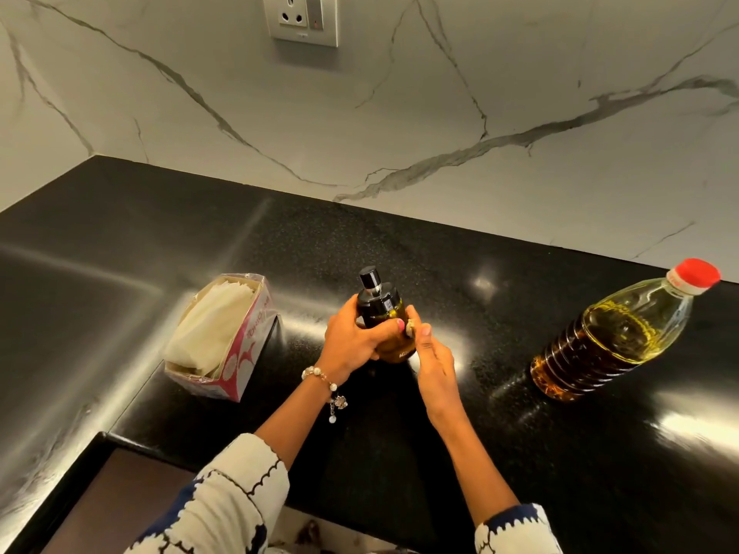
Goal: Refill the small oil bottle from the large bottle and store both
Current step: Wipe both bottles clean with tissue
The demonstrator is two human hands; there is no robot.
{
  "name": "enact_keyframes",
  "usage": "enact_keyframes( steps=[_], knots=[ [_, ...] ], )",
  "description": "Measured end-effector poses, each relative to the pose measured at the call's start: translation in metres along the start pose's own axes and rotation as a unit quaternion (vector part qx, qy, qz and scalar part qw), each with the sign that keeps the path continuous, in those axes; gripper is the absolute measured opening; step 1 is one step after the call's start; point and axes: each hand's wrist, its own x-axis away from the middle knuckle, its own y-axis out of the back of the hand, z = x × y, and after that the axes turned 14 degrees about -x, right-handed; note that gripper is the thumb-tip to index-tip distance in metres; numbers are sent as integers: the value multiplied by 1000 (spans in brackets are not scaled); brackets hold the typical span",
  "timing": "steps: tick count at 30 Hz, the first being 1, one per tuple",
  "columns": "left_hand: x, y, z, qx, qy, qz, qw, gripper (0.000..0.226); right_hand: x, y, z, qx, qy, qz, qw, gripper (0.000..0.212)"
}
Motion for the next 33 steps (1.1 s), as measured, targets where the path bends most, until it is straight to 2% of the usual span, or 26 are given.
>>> enact_keyframes(
  steps=[5,10,15,21,24,28,33],
  knots=[
    [-6,9,-6,-5,-36,7,999,60,14,-23,9,-15,57,7,998,77],
    [-5,9,-14,-35,-80,35,996,65,-11,-14,28,-57,49,-16,997,59],
    [-8,10,-19,-50,-77,3,996,55,12,-16,11,-37,10,-44,998,60],
    [-7,12,-18,-42,-69,8,997,50,15,-29,29,-97,68,-23,993,57],
    [-5,12,-21,-32,-86,31,995,46,-6,-22,38,-127,54,-52,989,46],
    [-7,15,-27,-37,-89,21,995,51,-8,-18,29,-94,24,-103,990,39],
    [-11,15,-30,-28,-78,-3,997,44,6,-28,35,-107,75,-103,986,34]
  ],
)
